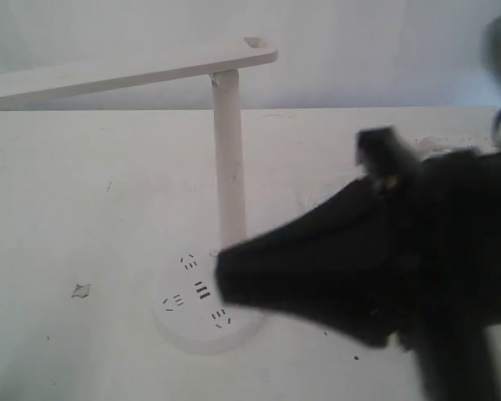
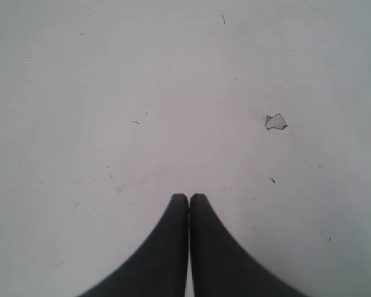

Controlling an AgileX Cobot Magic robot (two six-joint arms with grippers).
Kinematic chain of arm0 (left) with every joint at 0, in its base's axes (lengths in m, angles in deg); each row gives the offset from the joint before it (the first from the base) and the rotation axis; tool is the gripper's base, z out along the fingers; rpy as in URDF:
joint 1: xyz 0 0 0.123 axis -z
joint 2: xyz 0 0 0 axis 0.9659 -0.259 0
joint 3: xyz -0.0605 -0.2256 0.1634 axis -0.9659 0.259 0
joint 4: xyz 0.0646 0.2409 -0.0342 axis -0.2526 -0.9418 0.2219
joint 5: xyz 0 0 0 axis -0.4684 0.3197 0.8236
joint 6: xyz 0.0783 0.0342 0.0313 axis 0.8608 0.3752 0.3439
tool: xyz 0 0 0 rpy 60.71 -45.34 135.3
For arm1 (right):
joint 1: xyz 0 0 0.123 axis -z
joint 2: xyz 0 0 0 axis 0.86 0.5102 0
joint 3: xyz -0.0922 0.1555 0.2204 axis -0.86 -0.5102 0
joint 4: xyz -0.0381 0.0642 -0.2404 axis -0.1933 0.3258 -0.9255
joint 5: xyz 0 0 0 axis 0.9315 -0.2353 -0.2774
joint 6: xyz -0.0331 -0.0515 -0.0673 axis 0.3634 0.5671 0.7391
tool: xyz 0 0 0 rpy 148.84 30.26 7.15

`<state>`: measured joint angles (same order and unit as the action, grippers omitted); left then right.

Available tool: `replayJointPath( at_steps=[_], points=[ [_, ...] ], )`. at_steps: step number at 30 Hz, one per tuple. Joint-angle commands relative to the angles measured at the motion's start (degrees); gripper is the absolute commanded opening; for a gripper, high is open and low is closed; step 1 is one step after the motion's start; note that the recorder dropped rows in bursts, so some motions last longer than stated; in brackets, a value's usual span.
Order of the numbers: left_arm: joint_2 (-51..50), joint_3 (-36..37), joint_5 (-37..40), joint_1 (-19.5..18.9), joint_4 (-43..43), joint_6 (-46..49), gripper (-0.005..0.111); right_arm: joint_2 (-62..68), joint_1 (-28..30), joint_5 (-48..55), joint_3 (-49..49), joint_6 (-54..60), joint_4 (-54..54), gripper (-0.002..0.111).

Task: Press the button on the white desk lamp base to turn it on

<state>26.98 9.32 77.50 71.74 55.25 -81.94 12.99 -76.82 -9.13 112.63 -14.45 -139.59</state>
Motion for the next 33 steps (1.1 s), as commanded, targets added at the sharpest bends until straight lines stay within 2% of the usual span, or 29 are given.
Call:
replayJointPath(
  at_steps=[1, 2, 3, 5, 7, 10, 17, 19, 25, 33],
  points=[
    [0.21, 0.05, 0.41, -0.03, 0.20, -0.06, 0.000, 10.12, -14.62, 13.35, 0.34, 1.75, -6.32, 0.000],
    [0.21, 0.05, 0.41, -0.03, 0.20, -0.06, 0.000, 14.47, -19.69, 20.00, 0.34, 2.46, -7.43, 0.000],
    [0.21, 0.05, 0.41, -0.03, 0.20, -0.06, 0.000, 16.67, -22.24, 26.95, 0.34, 3.88, -7.43, 0.000],
    [0.21, 0.05, 0.41, -0.03, 0.20, -0.06, 0.000, 23.31, -26.88, 48.37, 0.34, 3.61, -4.34, 0.000],
    [0.21, 0.05, 0.41, -0.03, 0.20, -0.06, 0.000, 28.42, -28.00, 62.49, 0.67, 0.14, 6.81, 0.000],
    [0.21, 0.05, 0.41, -0.03, 0.20, -0.06, 0.000, 32.40, -28.04, 71.76, 1.11, -0.98, 16.16, 0.000],
    [0.21, 0.05, 0.41, -0.03, 0.20, -0.06, 0.000, 38.34, -28.04, 73.60, 3.30, -10.77, 16.06, 0.000],
    [0.21, 0.05, 0.41, -0.03, 0.20, -0.06, 0.000, 39.67, -27.15, 71.73, 5.88, -16.98, 16.06, 0.000],
    [0.21, 0.05, 0.41, -0.03, 0.20, -0.06, 0.000, 39.67, -23.63, 70.58, 7.31, -17.39, 17.17, 0.000],
    [0.21, 0.05, 0.41, -0.03, 0.20, -0.06, 0.000, 39.67, -23.51, 70.15, 7.31, -15.28, 17.17, 0.000]
  ],
)
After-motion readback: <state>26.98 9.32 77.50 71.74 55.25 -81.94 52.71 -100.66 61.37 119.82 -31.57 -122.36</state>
